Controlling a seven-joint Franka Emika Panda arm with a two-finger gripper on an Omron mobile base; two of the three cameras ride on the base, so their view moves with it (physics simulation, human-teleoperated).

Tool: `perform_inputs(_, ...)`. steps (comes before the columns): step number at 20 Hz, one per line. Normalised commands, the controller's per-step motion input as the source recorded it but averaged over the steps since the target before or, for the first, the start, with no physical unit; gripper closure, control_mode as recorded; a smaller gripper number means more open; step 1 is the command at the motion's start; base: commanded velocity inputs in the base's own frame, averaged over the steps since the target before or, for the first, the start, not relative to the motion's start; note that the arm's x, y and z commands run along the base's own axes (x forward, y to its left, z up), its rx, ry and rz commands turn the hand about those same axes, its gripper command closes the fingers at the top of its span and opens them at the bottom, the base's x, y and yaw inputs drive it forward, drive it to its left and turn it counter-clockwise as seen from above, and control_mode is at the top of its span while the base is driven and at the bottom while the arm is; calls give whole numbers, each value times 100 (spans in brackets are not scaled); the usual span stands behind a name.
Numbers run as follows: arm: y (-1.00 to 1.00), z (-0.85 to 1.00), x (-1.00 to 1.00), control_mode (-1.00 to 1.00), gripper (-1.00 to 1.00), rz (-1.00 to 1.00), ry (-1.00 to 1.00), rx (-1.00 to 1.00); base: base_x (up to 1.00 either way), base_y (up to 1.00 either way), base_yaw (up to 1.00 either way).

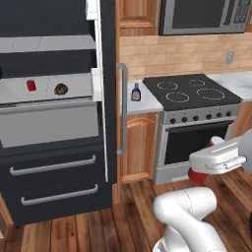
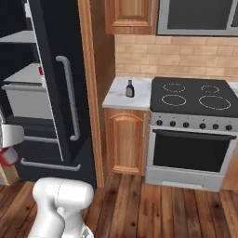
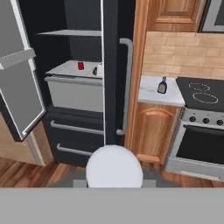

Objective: Place the ketchup and condiment bottle from the counter to the top shelf of the fridge. If the existing items in the fridge are on the top shelf, move them to other shelves.

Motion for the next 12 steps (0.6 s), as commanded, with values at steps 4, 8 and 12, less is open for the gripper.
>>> perform_inputs(4,0,0,0,100,100,0,0,0,-5,100,2)
perform_inputs(8,0,0,0,100,100,0,0,0,19,100,0)
perform_inputs(12,0,0,0,100,100,0,0,0,24,100,0)
